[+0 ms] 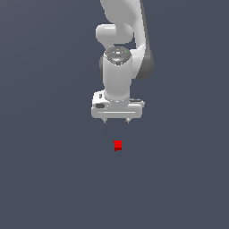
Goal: Pick up the red cube and move it to a goal position.
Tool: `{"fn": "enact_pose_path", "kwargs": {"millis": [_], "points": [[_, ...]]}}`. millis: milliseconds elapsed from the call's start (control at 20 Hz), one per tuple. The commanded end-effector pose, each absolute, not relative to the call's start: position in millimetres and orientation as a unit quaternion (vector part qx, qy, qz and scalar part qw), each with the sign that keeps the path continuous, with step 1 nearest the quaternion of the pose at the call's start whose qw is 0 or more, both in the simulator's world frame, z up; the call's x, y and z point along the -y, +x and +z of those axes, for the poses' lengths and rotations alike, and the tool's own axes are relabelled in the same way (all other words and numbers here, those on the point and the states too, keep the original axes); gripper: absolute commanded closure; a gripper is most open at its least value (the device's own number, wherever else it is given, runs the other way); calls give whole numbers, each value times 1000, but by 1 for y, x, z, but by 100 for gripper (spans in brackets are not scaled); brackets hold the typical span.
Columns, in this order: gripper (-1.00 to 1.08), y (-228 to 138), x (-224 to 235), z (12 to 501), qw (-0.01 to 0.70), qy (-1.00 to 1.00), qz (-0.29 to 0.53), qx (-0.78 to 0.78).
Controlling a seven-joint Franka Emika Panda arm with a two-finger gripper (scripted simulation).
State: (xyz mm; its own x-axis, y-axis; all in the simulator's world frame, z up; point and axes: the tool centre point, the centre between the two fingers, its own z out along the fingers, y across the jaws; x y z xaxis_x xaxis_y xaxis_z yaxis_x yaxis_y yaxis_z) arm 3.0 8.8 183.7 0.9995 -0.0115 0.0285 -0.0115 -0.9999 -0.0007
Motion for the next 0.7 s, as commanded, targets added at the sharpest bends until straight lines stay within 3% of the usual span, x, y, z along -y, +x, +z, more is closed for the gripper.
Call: {"fn": "enact_pose_path", "kwargs": {"millis": [0,650], "points": [[-92,3,-9,184,0,-1000,-14,-6],[-92,15,-11,137,0,-1000,-10,0]]}}
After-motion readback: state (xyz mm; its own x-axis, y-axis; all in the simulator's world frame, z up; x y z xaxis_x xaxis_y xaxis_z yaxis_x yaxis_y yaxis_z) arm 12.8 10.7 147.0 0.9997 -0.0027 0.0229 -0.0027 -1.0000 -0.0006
